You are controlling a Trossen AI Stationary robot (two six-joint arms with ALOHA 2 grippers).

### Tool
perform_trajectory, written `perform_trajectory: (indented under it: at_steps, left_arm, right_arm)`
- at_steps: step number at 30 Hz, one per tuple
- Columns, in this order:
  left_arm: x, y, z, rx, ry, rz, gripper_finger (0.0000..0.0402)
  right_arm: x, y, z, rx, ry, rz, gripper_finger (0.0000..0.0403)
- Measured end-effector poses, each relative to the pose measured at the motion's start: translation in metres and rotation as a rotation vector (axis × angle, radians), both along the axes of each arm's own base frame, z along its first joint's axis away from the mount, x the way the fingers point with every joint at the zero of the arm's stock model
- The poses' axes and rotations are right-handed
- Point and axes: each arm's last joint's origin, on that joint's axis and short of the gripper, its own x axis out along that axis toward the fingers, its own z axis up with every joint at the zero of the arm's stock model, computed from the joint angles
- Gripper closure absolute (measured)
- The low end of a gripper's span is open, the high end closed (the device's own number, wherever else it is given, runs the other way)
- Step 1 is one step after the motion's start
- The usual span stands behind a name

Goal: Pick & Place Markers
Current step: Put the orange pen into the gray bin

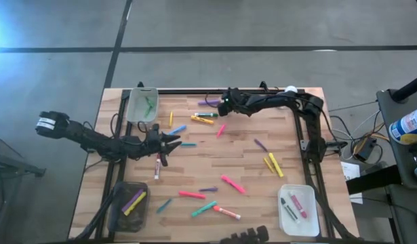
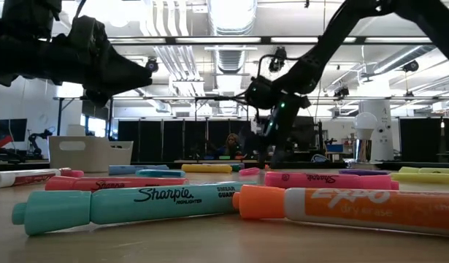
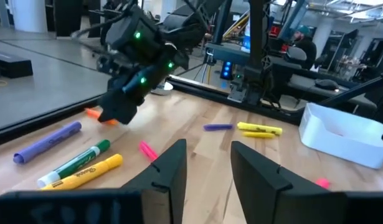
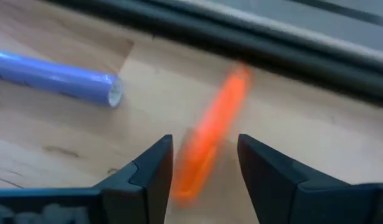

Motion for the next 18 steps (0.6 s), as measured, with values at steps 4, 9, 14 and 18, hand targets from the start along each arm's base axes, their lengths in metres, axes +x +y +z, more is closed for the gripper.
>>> perform_trajectory:
  at_steps: [4,9,14,18]
  left_arm:
    - [0.0004,-0.0001,0.0008,0.044,0.012,0.0,0.0282]
    - [0.0008,-0.0001,0.0018,0.069,0.015,0.0,0.0282]
    - [0.0008,-0.0001,0.0016,0.07,0.017,0.0,0.0282]
    - [0.0008,-0.0001,0.0014,0.065,0.018,0.0,0.0282]
  right_arm:
    - [0.0032,-0.0025,0.0005,0.011,0.032,-0.006,0.0237]
    - [0.0021,-0.0013,0.0005,0.036,0.032,-0.008,0.0268]
    - [0.0009,0.0001,0.0004,0.058,0.054,0.025,0.0308]
    - [0.0002,0.0007,0.0008,0.065,0.068,0.041,0.0337]
